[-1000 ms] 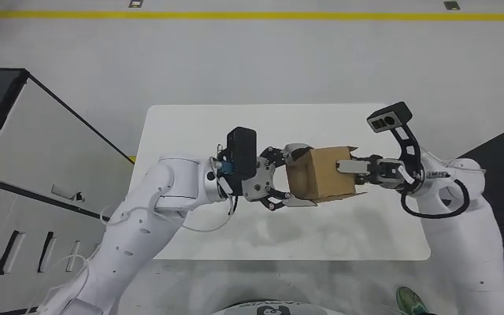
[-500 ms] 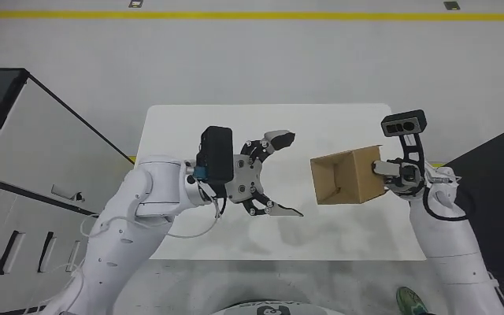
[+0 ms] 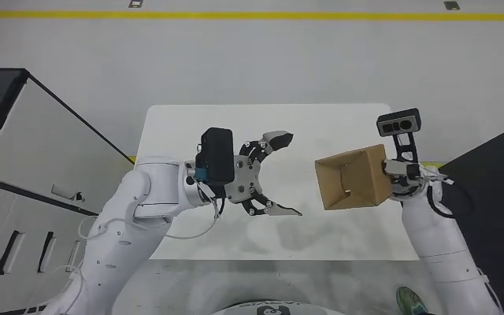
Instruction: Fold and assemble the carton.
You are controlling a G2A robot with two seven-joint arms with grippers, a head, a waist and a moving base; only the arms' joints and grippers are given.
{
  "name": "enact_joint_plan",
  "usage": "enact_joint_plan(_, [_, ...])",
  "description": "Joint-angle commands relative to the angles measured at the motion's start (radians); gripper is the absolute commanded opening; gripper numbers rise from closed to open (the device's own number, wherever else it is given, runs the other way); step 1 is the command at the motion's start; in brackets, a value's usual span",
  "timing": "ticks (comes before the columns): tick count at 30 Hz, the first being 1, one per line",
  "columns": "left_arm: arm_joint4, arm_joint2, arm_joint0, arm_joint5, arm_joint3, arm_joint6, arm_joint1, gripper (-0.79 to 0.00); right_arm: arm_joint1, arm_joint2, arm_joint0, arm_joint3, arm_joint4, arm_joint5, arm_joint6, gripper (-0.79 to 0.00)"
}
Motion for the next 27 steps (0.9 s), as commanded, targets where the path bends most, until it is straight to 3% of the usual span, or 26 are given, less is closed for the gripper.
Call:
enact_joint_plan(1, [0.000,0.000,0.000,0.000,0.000,0.000,0.000,0.000,-0.003,-0.012,0.004,0.006,0.030,0.003,0.000,-0.785])
enact_joint_plan(27, [0.000,0.000,0.000,0.000,0.000,0.000,0.000,0.000,-0.023,-0.123,0.065,0.010,0.123,0.006,0.000,-0.785])
